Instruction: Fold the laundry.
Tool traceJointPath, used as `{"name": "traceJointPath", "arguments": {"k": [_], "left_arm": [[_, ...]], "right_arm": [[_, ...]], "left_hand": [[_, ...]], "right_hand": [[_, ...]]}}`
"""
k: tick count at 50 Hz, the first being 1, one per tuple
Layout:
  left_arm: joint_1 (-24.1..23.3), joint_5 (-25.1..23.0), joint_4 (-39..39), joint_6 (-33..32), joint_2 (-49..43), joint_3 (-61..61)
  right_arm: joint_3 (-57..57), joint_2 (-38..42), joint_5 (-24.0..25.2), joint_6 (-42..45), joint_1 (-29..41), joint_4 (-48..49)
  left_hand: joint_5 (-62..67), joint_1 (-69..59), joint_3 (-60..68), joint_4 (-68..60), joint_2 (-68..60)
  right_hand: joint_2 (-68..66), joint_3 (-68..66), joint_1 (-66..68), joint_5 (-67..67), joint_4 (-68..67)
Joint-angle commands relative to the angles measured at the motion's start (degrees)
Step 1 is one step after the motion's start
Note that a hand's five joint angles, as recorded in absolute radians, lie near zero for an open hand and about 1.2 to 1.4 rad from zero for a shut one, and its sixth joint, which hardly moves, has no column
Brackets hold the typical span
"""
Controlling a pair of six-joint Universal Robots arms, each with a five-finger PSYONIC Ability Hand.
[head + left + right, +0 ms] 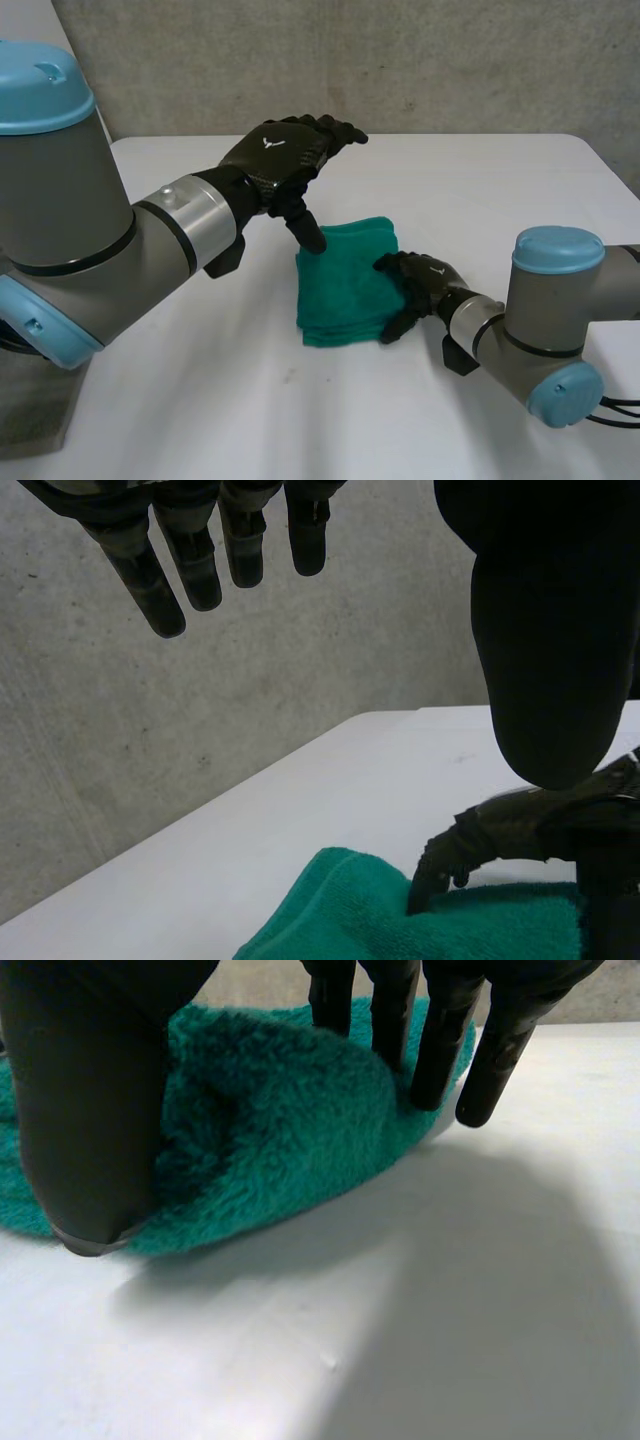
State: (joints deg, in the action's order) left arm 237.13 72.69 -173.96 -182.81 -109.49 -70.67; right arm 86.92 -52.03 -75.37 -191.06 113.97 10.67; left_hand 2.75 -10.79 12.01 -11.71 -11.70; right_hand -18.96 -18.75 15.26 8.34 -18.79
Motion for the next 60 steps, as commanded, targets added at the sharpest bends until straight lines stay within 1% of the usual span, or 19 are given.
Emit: {"name": "traceJointPath", "arguments": {"k": [1, 7, 9, 13, 14, 16, 21, 24, 28, 29, 33, 37, 40, 41, 45, 49, 52, 57, 60], "left_arm": [[0.0, -0.1, -0.1, 0.0, -0.1, -0.5], [-0.1, -0.1, -0.1, 0.0, -0.1, -0.5], [-0.1, -0.2, -0.1, 0.0, -0.1, -0.5], [-0.1, -0.2, -0.1, 0.0, -0.2, -0.6], [-0.1, -0.2, -0.1, 0.0, -0.3, -0.6], [-0.1, -0.2, -0.1, 0.0, -0.3, -0.7], [-0.1, -0.1, -0.1, 0.0, -0.6, -0.7], [-0.1, 0.0, -0.1, 0.0, -0.9, -0.7], [-0.1, 0.0, -0.1, 0.0, -1.0, -0.8], [-0.1, 0.1, -0.1, 0.0, -1.0, -0.8], [-0.1, 0.1, -0.1, 0.0, -1.0, -1.4], [0.0, 0.0, -0.2, 0.0, -0.9, -1.7], [0.0, 0.0, -0.2, 0.0, -1.0, -1.8], [0.0, 0.0, -0.2, 0.0, -1.0, -1.9], [0.0, 0.0, -0.2, 0.0, -1.1, -1.8], [0.0, 0.1, -0.2, 0.0, -1.3, -1.9], [0.0, 0.1, -0.2, 0.1, -1.3, -2.0], [0.0, 0.1, -0.2, 0.1, -1.6, -2.2], [0.0, 0.1, -0.2, 0.1, -2.0, -2.2]], "right_arm": [[-2.8, 1.1, -1.0, -1.3, -0.1, -0.6], [-2.9, 0.5, -1.1, -2.0, -0.4, -0.6], [-3.0, 0.5, -1.0, -2.0, -0.4, -0.6], [-3.2, 1.1, -0.9, -1.9, -0.4, -0.4], [-3.4, 1.2, -0.7, -1.8, -0.5, -0.2], [-4.2, 1.4, -0.7, -1.4, -0.4, -0.2], [-9.9, 3.7, -0.6, -1.0, -0.6, -0.2], [-16.3, 6.3, -0.3, 0.1, -0.7, -1.2], [-26.4, 11.1, 0.0, 3.8, -1.9, -6.3], [-30.9, 13.5, 0.0, 6.3, -3.6, -9.1], [-40.8, 18.9, -0.6, 11.7, -8.2, -14.2], [-50.4, 23.4, -0.8, 15.1, -12.6, -15.7], [-56.3, 26.4, -0.8, 16.1, -15.7, -16.1], [-60.0, 28.4, -0.8, 16.2, -18.5, -16.3], [-69.6, 33.1, -0.8, 16.4, -25.1, -18.0], [-77.9, 37.6, 0.0, 17.6, -29.5, -19.3], [-79.7, 39.4, 0.6, 19.8, -31.1, -19.5], [-78.7, 40.5, 1.4, 26.4, -34.5, -19.5], [-78.6, 41.5, 1.9, 27.8, -35.4, -19.5]], "left_hand": [[-2.0, 0.1, -1.3, 1.0, 1.0], [-2.2, 0.2, -1.5, 1.2, 1.1], [-2.2, 0.2, -1.5, 1.2, 1.1], [-2.0, 0.1, -1.3, 1.0, 1.0], [-2.2, 0.2, -1.5, 1.2, 1.1], [-2.0, 0.1, -1.3, 1.0, 1.0], [-2.0, 0.1, -1.3, 1.0, 1.0], [-2.0, 0.1, -1.3, 1.0, 1.0], [-2.0, 0.1, -1.3, 1.0, 1.0], [-2.0, 0.1, -1.3, 1.0, 1.0], [-2.0, 0.1, -1.3, 1.0, 1.0], [-2.0, 0.1, -1.3, 1.0, 1.0], [-2.0, 0.1, -1.3, 1.0, 1.0], [-2.0, 0.1, -1.3, 1.0, 1.0], [-2.0, 0.1, -1.3, 1.0, 1.0], [-2.0, 0.1, -1.3, 1.0, 1.0], [-2.0, 0.1, -1.3, 1.0, 1.0], [-2.0, 0.1, -1.3, 1.0, 1.0], [-2.0, 0.1, -1.3, 1.0, 1.0]], "right_hand": [[-3.9, -4.1, 7.6, 4.5, -4.1], [-4.6, -4.8, 8.3, 5.2, -4.8], [-9.1, -9.3, 12.8, 9.7, -9.3], [-37.6, -37.9, 41.3, 38.3, -37.8], [-50.7, -50.9, 54.4, 51.3, -50.9], [-61.0, -61.2, 64.7, 61.6, -61.2], [-61.0, -61.3, 64.7, 61.7, -61.2], [-61.0, -61.3, 64.7, 61.7, -61.2], [-61.0, -61.3, 64.7, 61.7, -61.2], [-61.0, -61.3, 64.7, 61.7, -61.2], [-61.0, -61.3, 64.7, 61.7, -61.2], [-61.0, -61.3, 64.7, 61.7, -61.2], [-61.0, -61.3, 64.7, 61.7, -61.2], [-61.0, -61.3, 64.7, 61.7, -61.2], [-61.0, -61.3, 64.7, 61.7, -61.2], [-61.0, -61.3, 64.7, 61.7, -61.2], [-61.0, -61.3, 64.7, 61.7, -61.2], [-61.0, -61.3, 64.7, 61.7, -61.2], [-61.0, -61.3, 64.7, 61.7, -61.2]]}}
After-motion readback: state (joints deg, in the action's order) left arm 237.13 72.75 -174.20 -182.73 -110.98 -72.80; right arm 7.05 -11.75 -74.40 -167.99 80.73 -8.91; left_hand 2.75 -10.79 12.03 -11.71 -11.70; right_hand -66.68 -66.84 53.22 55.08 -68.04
